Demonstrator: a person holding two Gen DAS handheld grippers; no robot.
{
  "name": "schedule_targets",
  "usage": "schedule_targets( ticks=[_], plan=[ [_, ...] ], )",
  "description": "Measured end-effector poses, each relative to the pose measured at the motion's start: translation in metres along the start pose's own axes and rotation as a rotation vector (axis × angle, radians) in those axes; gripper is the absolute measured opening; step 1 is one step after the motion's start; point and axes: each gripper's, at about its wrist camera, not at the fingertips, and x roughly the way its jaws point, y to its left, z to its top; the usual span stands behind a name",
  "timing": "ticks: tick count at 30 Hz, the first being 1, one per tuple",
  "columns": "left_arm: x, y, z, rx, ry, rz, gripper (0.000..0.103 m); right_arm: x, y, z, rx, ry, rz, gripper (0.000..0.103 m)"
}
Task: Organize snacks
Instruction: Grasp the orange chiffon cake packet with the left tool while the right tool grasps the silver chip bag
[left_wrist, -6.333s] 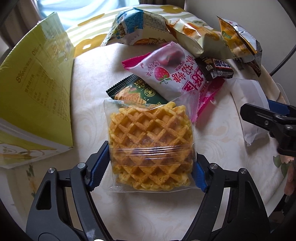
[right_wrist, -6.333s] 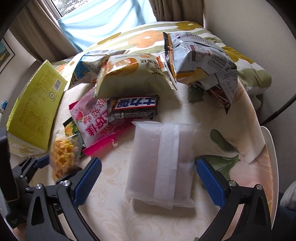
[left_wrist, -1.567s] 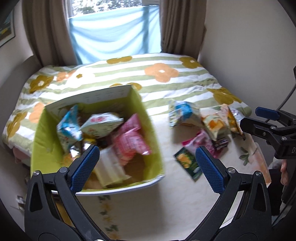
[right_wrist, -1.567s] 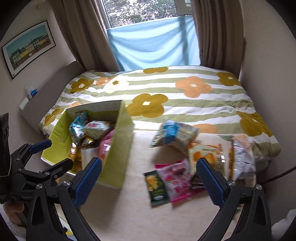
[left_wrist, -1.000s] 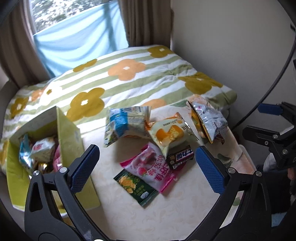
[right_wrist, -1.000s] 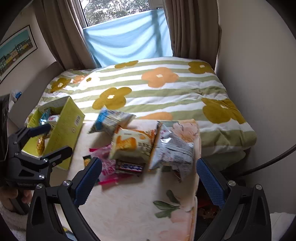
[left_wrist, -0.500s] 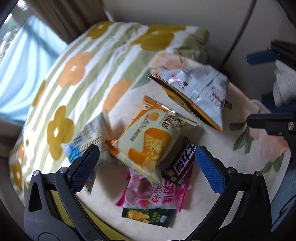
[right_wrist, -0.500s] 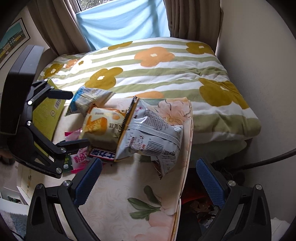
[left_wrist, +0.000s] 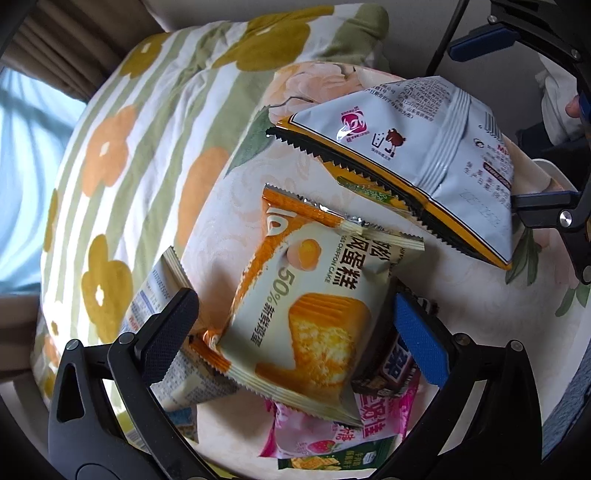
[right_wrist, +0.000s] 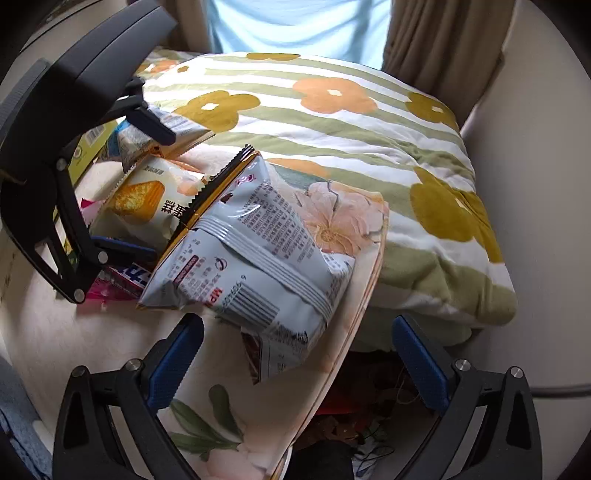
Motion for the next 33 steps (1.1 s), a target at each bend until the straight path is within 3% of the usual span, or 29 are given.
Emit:
schedule_targets(
  ticks=[3,9,17,19,23,26,33],
  plan=[
    [0.005,0.000,0.003,0.014,0.004,-0.025,0.101,0.005,0.003,0.003,-0.046,-0.001,0.005,0.102],
    [0.019,0.000,0.004,0.016,0.054,-0.081,0.076,0.015,0.009,0.008,-0.118,0.005,-0.009,0.102],
    [0.017,0.000,0.001,-0.003,0.041,-0.092,0.067,0.018,0.020,0.015,-0.211,-0.026,-0.025,0.101],
    [0.014,-0.001,0.002,-0.010,0.035,-0.089,0.066,0.019,0.022,0.018,-0.216,-0.029,-0.013,0.096],
    [0.008,-0.002,0.001,-0.019,0.024,-0.071,0.065,0.024,0.025,0.023,-0.233,-0.012,0.014,0.073],
    [0.005,-0.001,-0.001,-0.031,0.020,-0.061,0.065,0.022,0.025,0.024,-0.225,-0.014,0.019,0.066],
    [-0.017,0.000,-0.007,-0.066,-0.017,-0.046,0.065,0.008,0.013,0.025,-0.116,-0.030,0.014,0.063]
  ],
)
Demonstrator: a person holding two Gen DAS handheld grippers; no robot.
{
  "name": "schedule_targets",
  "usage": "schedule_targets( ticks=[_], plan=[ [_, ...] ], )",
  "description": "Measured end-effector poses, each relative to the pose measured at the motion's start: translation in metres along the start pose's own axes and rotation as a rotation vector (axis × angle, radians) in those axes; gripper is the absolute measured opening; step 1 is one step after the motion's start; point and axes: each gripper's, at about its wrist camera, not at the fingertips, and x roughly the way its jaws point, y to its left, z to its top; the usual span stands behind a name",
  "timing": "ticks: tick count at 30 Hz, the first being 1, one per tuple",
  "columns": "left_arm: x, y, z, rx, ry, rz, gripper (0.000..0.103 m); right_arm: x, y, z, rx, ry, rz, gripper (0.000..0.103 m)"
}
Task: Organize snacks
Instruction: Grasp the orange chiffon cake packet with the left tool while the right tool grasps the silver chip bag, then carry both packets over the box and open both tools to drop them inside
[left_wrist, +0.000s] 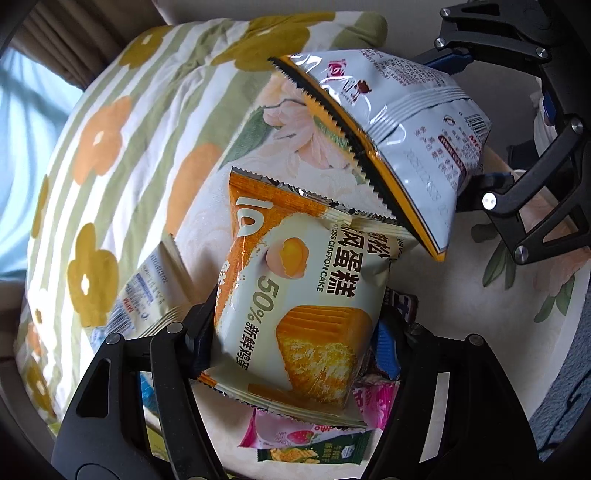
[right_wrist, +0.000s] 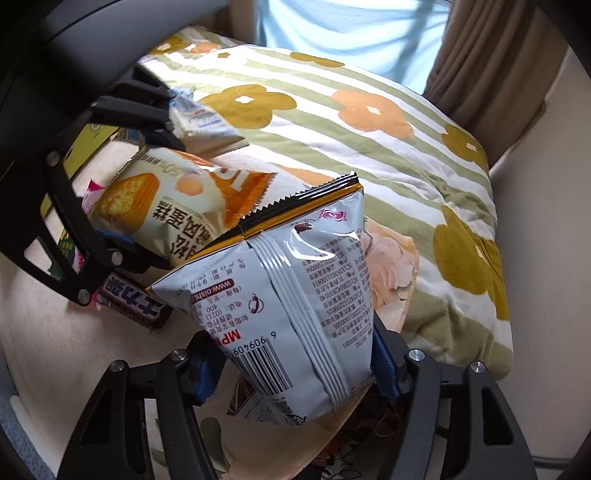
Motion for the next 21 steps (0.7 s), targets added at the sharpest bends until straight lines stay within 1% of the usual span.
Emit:
schedule_targets(
  ticks=[5,12,14,17,21],
  plan=[
    [-0.027,0.000,-0.004,-0.035,-0.043,0.024,0.065,-0.026,-0.005,0.004,0.070,-0.046,0.002,0.063],
    [-0.077,0.001,-0.021,-0.125,-0.117,0.071,0.065,-0.071,0.004,0.016,0.087,-0.122,-0.020,0.063],
    [-0.094,0.003,-0.030,-0.179,-0.142,0.077,0.065,-0.084,0.007,0.020,0.094,-0.145,-0.013,0.063],
    [-0.118,0.008,-0.049,-0.271,-0.184,0.087,0.065,-0.103,0.014,0.029,0.098,-0.180,0.026,0.063],
    [-0.145,0.021,-0.084,-0.419,-0.221,0.109,0.065,-0.119,0.026,0.043,0.100,-0.213,0.072,0.063]
  ],
)
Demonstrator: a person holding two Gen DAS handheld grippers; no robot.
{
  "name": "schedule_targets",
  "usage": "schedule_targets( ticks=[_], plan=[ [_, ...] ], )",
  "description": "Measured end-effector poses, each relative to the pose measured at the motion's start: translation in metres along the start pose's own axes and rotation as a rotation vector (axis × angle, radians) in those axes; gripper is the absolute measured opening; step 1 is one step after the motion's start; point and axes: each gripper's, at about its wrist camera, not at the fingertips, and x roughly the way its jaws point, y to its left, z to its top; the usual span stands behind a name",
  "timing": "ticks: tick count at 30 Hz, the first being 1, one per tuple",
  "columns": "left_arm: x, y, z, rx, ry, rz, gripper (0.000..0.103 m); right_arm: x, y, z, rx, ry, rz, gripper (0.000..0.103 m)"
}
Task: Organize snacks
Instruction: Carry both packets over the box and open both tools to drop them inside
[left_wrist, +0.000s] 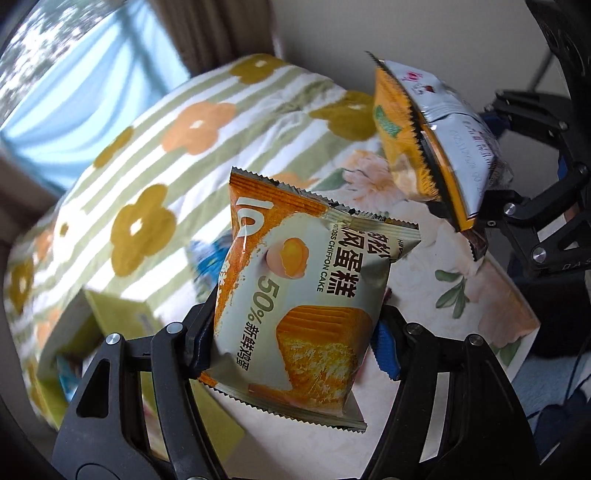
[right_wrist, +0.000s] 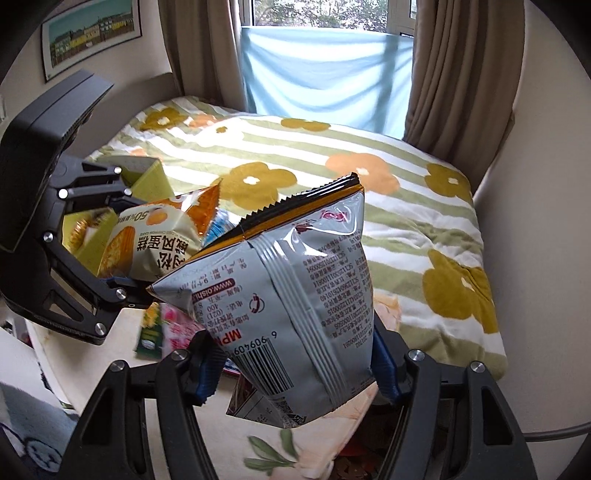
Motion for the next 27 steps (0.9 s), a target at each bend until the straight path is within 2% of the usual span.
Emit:
schedule_targets(
  ticks=[5,11,15,22,27],
  plan=[
    [-0.033,0.045,-0.037,-0.161,-0.028,0.061,0.065,-0.010,0.033,0.028,-0.035,-0.049,0.057,0.063],
    [-0.063,0.108,-0.086,-0.294,-0.055,0.129,0.065,-0.009,0.087,0.061,-0.062,-0.088,0.107,0.063],
    [-0.077,0.151,-0.120,-0.372,-0.061,0.133,0.065,-0.002,0.131,0.082,-0.071,-0.104,0.129,0.063],
    [-0.093,0.214,-0.176,-0.420,-0.056,0.173,0.065,0.024,0.215,0.112,-0.070,-0.087,0.186,0.063],
    [-0.088,0.256,-0.212,-0.453,-0.032,0.181,0.065,0.048,0.261,0.125,-0.061,-0.054,0.206,0.063]
  ],
)
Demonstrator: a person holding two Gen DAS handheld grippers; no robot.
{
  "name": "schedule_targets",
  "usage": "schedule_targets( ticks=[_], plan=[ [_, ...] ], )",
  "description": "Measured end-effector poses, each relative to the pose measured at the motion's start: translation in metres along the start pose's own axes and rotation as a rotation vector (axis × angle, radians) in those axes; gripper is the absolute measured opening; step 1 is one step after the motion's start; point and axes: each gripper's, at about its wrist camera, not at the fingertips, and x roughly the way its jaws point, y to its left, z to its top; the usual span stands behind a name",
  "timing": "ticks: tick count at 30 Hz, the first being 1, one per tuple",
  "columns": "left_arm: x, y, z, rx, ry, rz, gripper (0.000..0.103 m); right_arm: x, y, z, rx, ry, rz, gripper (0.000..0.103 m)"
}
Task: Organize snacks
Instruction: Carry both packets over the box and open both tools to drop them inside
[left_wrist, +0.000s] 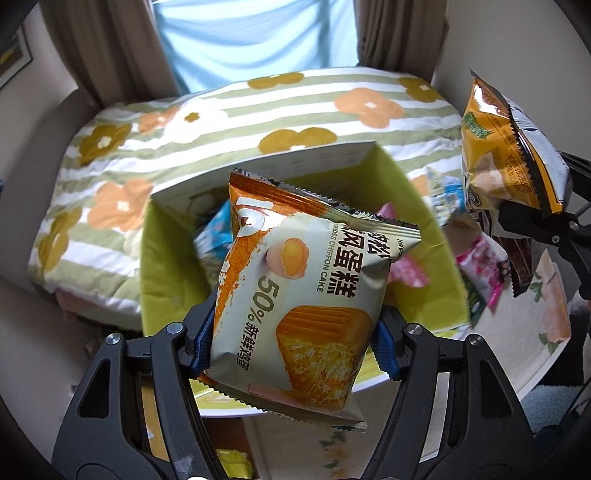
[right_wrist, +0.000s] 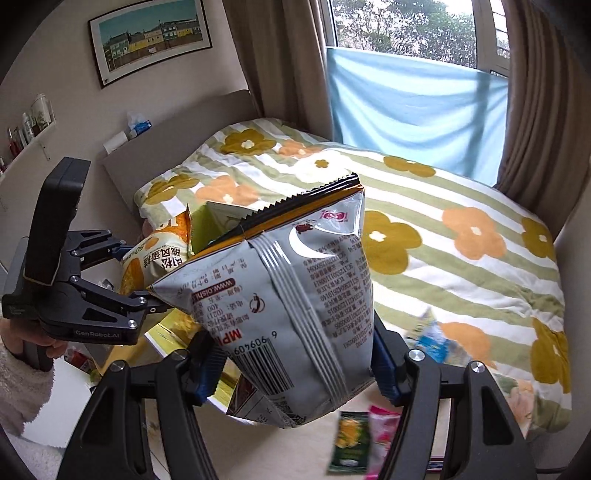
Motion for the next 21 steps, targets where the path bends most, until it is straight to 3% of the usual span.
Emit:
schedule_targets(
  ticks=[5,12,14,15,16,21],
  plan=[
    [0.020,0.032,-0.009,0.010,0.026,-0.023,0.065,0.032,0.017,0.002,0.048,0.036,-0.005,0.063],
    [0.045,0.034,-0.010,0.042,0.049,-0.044,0.067,0.052,0.023,-0.004,0.124,0.092,-0.026,0.063],
    [0.046,0.031,-0.011,0.067,0.037,-0.004,0.077,0.054,0.021,-0.004,0.130,0.103,-0.029,0.063],
    [0.046,0.028,-0.013,0.076,0.035,0.025,0.097,0.055,0.021,-0.003,0.132,0.107,-0.030,0.063],
    [0.046,0.027,-0.014,0.080,0.028,0.054,0.103,0.056,0.022,-0.002,0.133,0.111,-0.030,0.063],
    [0.046,0.032,-0.029,-0.011,0.041,0.048,0.103,0.069,0.019,-0.001,0.145,0.128,-0.011,0.063]
  ],
)
